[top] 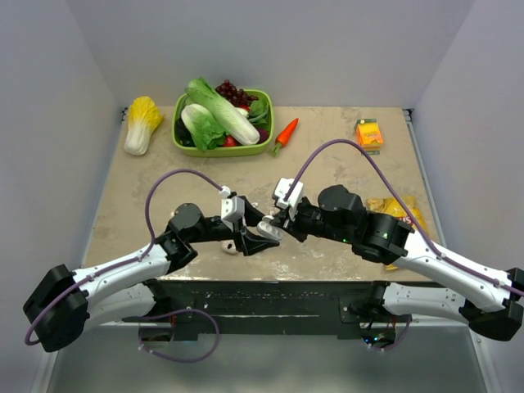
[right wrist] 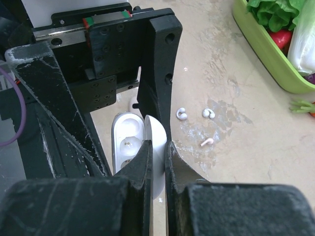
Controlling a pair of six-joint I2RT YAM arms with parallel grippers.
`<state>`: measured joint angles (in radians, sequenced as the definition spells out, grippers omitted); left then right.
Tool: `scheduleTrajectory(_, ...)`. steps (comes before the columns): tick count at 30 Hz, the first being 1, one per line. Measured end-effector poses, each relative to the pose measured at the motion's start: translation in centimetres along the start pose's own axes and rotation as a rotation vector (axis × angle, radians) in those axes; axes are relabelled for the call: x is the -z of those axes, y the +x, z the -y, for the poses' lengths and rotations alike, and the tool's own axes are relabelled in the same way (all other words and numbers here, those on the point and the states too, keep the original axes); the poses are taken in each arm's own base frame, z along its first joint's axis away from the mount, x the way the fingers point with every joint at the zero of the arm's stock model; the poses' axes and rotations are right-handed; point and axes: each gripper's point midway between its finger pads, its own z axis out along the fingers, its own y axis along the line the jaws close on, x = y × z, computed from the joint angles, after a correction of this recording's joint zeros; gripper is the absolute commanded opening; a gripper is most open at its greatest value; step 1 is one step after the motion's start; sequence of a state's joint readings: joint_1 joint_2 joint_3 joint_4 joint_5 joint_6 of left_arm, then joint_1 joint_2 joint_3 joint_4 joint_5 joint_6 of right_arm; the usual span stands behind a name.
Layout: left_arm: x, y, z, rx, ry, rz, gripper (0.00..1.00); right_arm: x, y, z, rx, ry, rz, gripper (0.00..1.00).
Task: Insert the wireless bluetooth earbuds into the charging case
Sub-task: Adjust the charging case.
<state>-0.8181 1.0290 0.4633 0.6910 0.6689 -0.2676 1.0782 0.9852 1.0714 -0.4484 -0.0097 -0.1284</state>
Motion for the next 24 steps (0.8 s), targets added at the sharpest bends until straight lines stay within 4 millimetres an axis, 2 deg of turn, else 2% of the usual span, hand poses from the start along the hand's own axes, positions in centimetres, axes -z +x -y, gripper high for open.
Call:
scheduleTrajectory(12,0.5,-0.1,0.1,0.009,-0.006,0.027,0.66,0.0,0.0,0.0,0.0,-0.001,0.0,0.0)
scheduleTrajectory(18,0.6,-0.9,0.0,0.014,-0.009,0.056,0.67,0.0,0.0,0.0,0.0,-0.001,0.0,0.0)
scheduleTrajectory(22,0.5,-1.3,0.2,0.014,-0.004,0.07,0.57,0.0,0.0,0.0,0.0,-0.001,0.0,0.0)
scheduleTrajectory(23,0.5,-1.3,0.2,0.014,-0.002,0.072,0.49,0.0,0.0,0.0,0.0,-0.001,0.0,0.0)
scheduleTrajectory(24,0.5,-1.4,0.2,0.015,0.0,0.074,0.46,0.0,0.0,0.0,0.0,-0.001,0.0,0.0)
